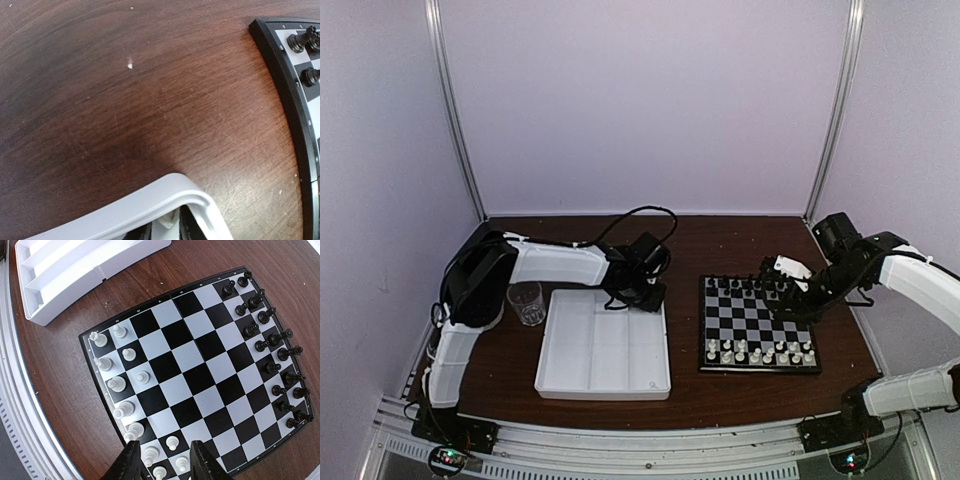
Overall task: Set up the chess pieces on the board
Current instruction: Pick up the pawn from the storage box.
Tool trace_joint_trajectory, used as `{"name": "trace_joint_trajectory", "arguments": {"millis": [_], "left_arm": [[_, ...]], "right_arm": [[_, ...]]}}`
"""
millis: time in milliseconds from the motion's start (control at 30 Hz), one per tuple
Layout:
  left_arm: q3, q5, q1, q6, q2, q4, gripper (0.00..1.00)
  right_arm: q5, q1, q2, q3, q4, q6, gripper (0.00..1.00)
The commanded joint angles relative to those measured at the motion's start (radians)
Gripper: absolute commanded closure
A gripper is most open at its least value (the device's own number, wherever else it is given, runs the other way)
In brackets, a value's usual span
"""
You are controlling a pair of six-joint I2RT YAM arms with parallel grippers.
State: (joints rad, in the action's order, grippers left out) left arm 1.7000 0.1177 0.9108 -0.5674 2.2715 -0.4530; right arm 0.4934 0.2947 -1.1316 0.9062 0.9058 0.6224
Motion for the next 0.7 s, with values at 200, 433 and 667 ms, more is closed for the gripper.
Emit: {"name": "trace_joint_trajectory", "arguments": {"millis": [200,433,667], "left_arm": [[-0.095,-0.060,0.023,0.064,-0.061,0.017,0.87],[-0.158,-0.031,0.035,0.068,-0.154,-0.015,0.90],[-0.303,-0.012,0.036,0.045,-0.321,0.010,0.91]], "right_arm": [[0.008,-0.006,-0.002,-0.004,0.006,0.002,0.64],[0.008,-0.006,0.000,-0.003,0.009,0.001,0.64],[0.031,-0.006,-0.002,0.017,0.028,0.004,0.64]]}}
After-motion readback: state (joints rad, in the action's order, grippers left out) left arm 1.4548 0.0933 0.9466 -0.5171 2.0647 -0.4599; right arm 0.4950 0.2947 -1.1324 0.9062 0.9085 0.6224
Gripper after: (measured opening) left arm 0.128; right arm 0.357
